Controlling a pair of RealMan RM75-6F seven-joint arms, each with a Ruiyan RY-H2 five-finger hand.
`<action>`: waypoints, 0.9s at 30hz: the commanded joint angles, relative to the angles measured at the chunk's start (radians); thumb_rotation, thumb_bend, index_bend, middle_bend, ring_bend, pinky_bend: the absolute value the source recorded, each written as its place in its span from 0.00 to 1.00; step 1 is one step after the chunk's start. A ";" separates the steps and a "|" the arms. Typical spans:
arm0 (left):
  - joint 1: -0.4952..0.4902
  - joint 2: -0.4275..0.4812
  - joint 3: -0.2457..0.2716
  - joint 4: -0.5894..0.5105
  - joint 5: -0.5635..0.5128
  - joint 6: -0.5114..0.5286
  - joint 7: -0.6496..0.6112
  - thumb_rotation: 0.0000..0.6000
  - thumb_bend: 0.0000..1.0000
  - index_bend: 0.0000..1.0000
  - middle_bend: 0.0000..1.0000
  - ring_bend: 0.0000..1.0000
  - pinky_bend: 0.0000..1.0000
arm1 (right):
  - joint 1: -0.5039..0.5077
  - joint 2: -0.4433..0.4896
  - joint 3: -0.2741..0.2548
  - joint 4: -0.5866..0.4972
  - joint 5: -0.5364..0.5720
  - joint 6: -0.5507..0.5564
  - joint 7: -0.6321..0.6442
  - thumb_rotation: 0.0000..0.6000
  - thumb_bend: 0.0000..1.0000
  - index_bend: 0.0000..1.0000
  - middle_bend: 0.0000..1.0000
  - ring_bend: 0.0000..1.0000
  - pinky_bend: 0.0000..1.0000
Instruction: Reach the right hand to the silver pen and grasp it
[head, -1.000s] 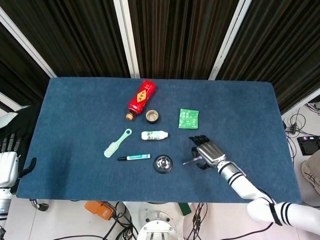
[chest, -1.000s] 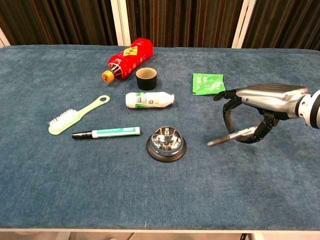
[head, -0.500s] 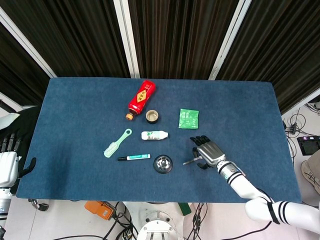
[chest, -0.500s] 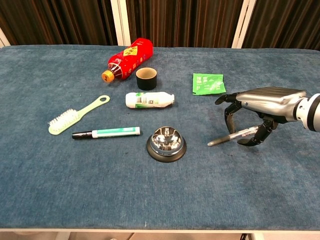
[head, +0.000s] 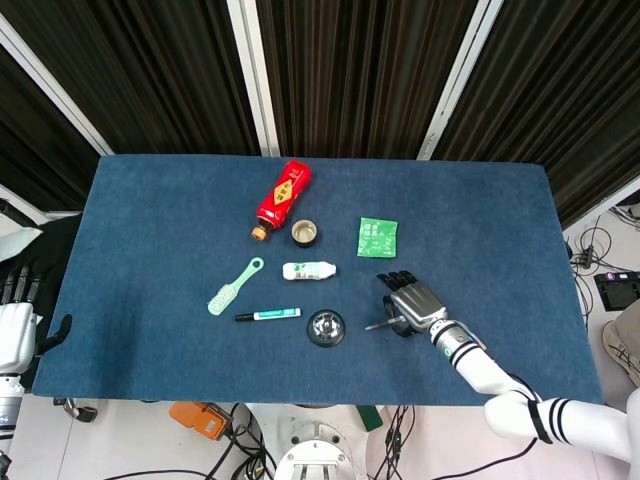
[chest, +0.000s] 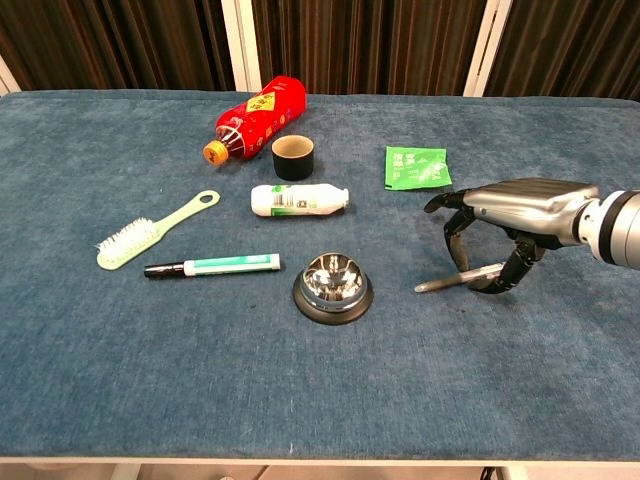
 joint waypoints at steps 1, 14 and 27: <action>0.000 0.000 -0.001 0.000 -0.001 0.000 0.000 1.00 0.31 0.14 0.00 0.04 0.14 | 0.003 -0.003 -0.002 0.004 0.002 -0.001 -0.001 1.00 0.50 0.62 0.12 0.12 0.12; 0.000 0.001 -0.001 0.000 -0.003 -0.001 -0.004 1.00 0.31 0.14 0.00 0.04 0.14 | 0.021 -0.013 -0.008 0.020 0.039 -0.009 -0.040 1.00 0.54 0.63 0.12 0.12 0.12; 0.001 0.002 -0.002 0.000 -0.004 -0.001 -0.005 1.00 0.31 0.14 0.00 0.04 0.14 | 0.036 0.054 0.036 -0.079 0.020 0.053 -0.044 1.00 0.68 0.69 0.12 0.13 0.12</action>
